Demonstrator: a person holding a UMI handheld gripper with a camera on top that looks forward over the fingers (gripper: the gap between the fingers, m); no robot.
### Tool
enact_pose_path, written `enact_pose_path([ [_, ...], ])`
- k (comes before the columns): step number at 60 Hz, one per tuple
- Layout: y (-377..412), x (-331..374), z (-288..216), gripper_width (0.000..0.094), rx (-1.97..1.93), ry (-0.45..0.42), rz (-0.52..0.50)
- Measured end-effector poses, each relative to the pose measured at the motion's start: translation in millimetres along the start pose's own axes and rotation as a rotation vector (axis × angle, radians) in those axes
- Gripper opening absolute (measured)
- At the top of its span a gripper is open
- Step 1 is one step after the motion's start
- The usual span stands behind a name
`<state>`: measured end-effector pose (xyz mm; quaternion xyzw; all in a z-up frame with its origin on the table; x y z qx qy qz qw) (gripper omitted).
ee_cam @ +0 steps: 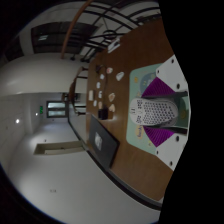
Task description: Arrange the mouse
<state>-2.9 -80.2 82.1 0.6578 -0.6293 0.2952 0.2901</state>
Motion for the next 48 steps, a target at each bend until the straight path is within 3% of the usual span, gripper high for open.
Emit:
enact_pose_path([
  [11, -4.1, -23.8, 19.5, 0.0426, -0.011, 0.078, 0.021],
  [26, -12.2, -13.8, 24.7, 0.0578, 0.038, 0.124, -0.026],
  [32, -21.5, 15.8, 29.7, 0.0772, 0.083, 0.099, -0.039],
  [35, -27.5, 32.6, 33.1, 0.0813, 0.105, 0.078, -0.042],
  [48, -57.0, 90.3, 57.7, 0.0829, 0.096, 0.006, -0.115],
])
Point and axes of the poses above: the point between the fingertips, and its own axes, seen from behind it with the camera up: y to the left, z down, x backward, against the way the camera looks, the point moved 10 cm from there along x, backward, against the way the camera looks, and after that the axes turned 14 degrees about y, right-handed, at the moved point
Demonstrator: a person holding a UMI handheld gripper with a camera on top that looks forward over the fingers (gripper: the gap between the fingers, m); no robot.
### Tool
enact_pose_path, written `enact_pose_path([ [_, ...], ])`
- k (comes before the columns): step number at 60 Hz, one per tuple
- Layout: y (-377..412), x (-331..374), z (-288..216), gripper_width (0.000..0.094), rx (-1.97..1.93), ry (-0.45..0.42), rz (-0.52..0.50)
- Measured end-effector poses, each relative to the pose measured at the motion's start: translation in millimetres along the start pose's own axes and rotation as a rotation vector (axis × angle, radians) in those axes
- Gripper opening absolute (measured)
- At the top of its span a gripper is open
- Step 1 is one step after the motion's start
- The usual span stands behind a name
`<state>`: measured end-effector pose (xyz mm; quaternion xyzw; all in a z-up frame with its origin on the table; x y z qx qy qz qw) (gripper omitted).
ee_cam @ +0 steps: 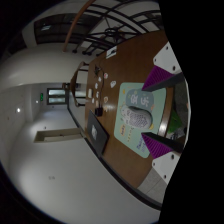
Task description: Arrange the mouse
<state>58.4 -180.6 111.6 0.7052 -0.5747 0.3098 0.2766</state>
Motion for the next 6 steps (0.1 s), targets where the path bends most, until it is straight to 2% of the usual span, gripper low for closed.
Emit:
enact_pose_path([
  [6, -12.5, 11.3, 12.0, 0.0844, -0.046, -0.021, -0.028],
])
Point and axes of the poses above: the point between the fingertips, and its own axes, seen from behind it with the camera up: y to the left, z down, x backward, against the way the camera looks, the point moved 10 cm from there along x, backward, against the way the camera looks, and after that the axes turned 14 degrees about y, right-handed, at the moved point
